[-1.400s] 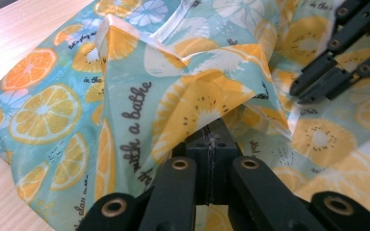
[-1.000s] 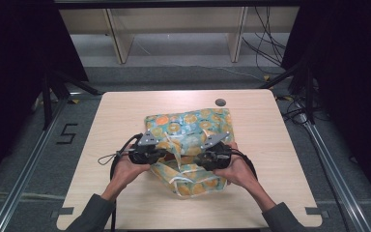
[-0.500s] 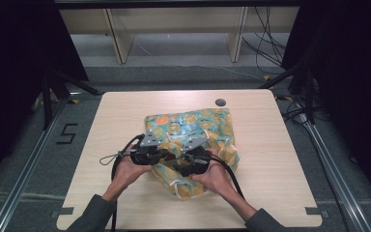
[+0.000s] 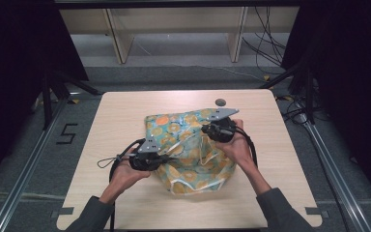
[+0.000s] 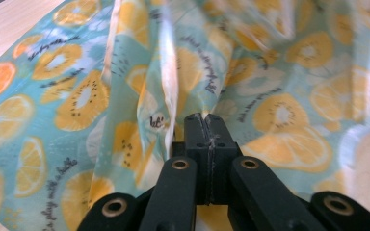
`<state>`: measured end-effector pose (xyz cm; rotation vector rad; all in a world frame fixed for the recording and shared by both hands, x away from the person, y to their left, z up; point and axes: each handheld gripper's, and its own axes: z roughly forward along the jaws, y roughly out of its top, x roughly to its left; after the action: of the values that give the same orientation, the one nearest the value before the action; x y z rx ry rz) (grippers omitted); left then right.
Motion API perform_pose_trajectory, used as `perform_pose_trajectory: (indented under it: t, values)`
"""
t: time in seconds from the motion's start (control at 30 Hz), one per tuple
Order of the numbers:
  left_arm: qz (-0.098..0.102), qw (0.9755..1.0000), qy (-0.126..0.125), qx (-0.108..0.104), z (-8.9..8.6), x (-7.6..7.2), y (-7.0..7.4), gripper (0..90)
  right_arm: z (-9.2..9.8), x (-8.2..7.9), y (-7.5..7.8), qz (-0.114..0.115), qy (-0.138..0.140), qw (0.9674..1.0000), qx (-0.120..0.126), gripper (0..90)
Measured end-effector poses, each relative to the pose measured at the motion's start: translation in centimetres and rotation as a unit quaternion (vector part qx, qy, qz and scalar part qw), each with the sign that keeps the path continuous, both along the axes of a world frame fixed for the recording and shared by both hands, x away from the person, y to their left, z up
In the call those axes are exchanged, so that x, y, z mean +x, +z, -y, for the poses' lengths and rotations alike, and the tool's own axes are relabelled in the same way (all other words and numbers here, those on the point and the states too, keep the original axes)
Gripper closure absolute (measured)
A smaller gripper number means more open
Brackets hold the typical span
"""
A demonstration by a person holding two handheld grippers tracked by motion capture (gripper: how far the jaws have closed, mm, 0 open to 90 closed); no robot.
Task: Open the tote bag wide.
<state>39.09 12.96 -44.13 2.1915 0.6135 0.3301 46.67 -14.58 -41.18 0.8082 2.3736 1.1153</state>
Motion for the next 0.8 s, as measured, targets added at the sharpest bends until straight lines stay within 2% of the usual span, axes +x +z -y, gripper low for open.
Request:
perform_pose_trajectory:
  t: [0.03,0.07,0.1,0.17,0.2,0.23,0.27,0.3,0.33,0.37,0.4,0.47,0.5,0.53,0.57,0.6,0.63,0.67,0.73,0.77,0.8]
  values:
    - [0.002,1.0,-0.004,-0.002,0.0,0.0,0.2,89.7,0.2,1.1,-0.4,-0.007,-0.003,1.0,-0.006,90.0]
    - [0.002,0.9999,-0.003,-0.014,-0.2,0.1,0.5,89.7,0.2,2.3,-1.0,-0.029,-0.009,0.9994,-0.014,90.0]
    - [0.005,0.9998,0.0,-0.021,-0.3,0.2,0.6,89.7,0.1,3.0,-1.3,-0.033,-0.011,0.9993,-0.013,90.0]
    - [0.003,0.9994,0.009,-0.032,-0.7,0.4,0.7,89.8,-0.1,4.0,-2.0,-0.045,-0.022,0.9986,-0.017,90.0]
    - [0.004,0.9991,0.008,-0.041,-0.8,0.5,0.7,89.8,-0.3,4.4,-2.6,-0.045,-0.029,0.9985,-0.014,89.9]
    - [0.004,0.9991,0.008,-0.041,-0.8,0.5,0.7,89.8,-0.3,4.4,-2.6,-0.045,-0.029,0.9985,-0.014,89.9]
    - [0.01,0.9988,0.014,-0.046,-1.3,0.9,1.1,89.8,-0.3,5.1,-3.3,-0.068,-0.031,0.9968,-0.028,88.6]
    - [0.005,0.9979,0.027,-0.058,-1.4,1.0,1.3,89.8,-0.2,5.4,-3.7,-0.079,-0.036,0.9959,-0.026,86.7]
    - [0.005,0.9979,0.027,-0.058,-1.4,1.0,1.3,89.8,-0.2,5.4,-3.7,-0.079,-0.036,0.9959,-0.026,86.7]
    - [0.01,0.9975,0.028,-0.064,-1.6,1.3,1.6,89.8,0.0,5.6,-4.0,-0.093,-0.04,0.9946,-0.021,83.7]
    - [0.01,0.9966,0.036,-0.074,-1.8,1.7,1.9,89.8,0.6,5.7,-3.9,-0.101,-0.054,0.9934,-0.001,76.4]
    - [0.014,0.9958,0.039,-0.081,-2.0,2.2,2.4,89.8,1.5,5.6,-3.1,-0.105,-0.06,0.9924,0.025,69.3]
    - [0.014,0.9958,0.039,-0.081,-2.0,2.2,2.4,89.7,1.5,5.6,-3.1,-0.105,-0.06,0.9924,0.025,69.3]
    - [0.007,0.9945,0.053,-0.089,-2.0,2.3,2.6,89.8,2.4,5.2,-2.0,-0.089,-0.067,0.9926,0.048,63.9]
    - [0.014,0.994,0.055,-0.093,-2.3,3.0,3.0,89.7,3.0,4.9,-1.2,-0.086,-0.066,0.9923,0.06,62.1]
    - [0.01,0.9927,0.064,-0.102,-2.3,3.3,3.1,89.7,3.7,4.5,-0.3,-0.089,-0.067,0.9914,0.068,60.7]
    - [0.01,0.9927,0.064,-0.102,-2.3,3.3,3.1,89.7,3.7,4.5,-0.3,-0.089,-0.067,0.9914,0.068,60.7]
    - [0.014,0.9922,0.069,-0.103,-2.3,3.8,3.2,89.7,4.7,3.2,1.2,-0.092,-0.064,0.9886,0.101,58.3]
    - [0.007,0.9912,0.074,-0.109,-2.2,4.4,3.4,89.7,4.9,2.8,1.7,-0.094,-0.06,0.9878,0.108,57.3]
    - [0.005,0.9908,0.078,-0.11,-2.0,5.0,3.5,89.7,5.5,1.5,2.8,-0.079,-0.045,0.989,0.116,56.5]
    - [0.005,0.9901,0.081,-0.114,-2.0,5.3,3.5,89.7,5.5,0.7,3.3,-0.082,-0.041,0.9882,0.122,55.8]
